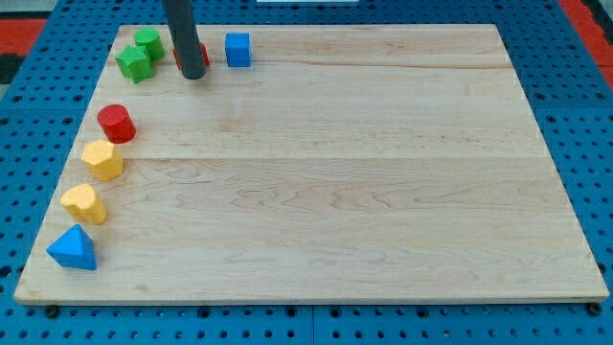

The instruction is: Move the red circle to the right side of the blue cube

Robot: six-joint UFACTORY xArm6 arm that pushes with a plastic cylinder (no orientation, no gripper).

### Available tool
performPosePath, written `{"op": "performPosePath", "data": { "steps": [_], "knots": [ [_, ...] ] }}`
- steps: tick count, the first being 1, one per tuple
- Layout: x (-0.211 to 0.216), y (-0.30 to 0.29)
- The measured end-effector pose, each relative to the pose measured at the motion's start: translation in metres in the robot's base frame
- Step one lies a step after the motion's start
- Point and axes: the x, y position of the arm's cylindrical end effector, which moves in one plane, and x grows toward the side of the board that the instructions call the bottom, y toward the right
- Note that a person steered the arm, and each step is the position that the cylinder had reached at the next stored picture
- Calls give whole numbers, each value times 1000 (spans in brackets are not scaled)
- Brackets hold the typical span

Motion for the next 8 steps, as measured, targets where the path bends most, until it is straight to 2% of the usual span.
{"op": "performPosePath", "data": {
  "steps": [1, 2, 3, 4, 6, 7, 8],
  "knots": [
    [20, -50],
    [28, -140],
    [32, -146],
    [72, -146],
    [72, -146],
    [90, -138],
    [98, -109]
  ]
}}
